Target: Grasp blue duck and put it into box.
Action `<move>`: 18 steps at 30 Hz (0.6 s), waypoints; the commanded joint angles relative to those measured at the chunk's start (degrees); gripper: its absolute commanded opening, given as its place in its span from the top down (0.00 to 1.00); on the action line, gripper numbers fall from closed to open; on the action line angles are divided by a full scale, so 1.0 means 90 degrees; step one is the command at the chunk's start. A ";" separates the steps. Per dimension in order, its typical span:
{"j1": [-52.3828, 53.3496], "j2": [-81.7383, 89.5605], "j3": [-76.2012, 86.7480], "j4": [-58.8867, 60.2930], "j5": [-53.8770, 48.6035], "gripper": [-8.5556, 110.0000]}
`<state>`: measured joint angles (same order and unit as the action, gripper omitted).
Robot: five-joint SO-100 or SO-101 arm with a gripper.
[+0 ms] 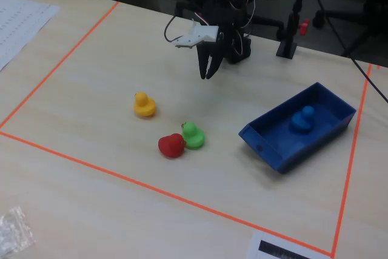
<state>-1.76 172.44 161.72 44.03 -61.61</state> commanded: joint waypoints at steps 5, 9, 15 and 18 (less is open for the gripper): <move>0.0342 0.1924 0.1826 0.0957 -0.0527 0.93; 0.0381 0.1924 0.1826 0.1846 -0.0908 0.93; 0.0400 0.1924 0.1826 0.3281 -0.1211 0.93; 0.0361 0.1924 0.1836 0.3457 -0.1260 0.93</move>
<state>1.41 189.67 178.51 73.12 -72.69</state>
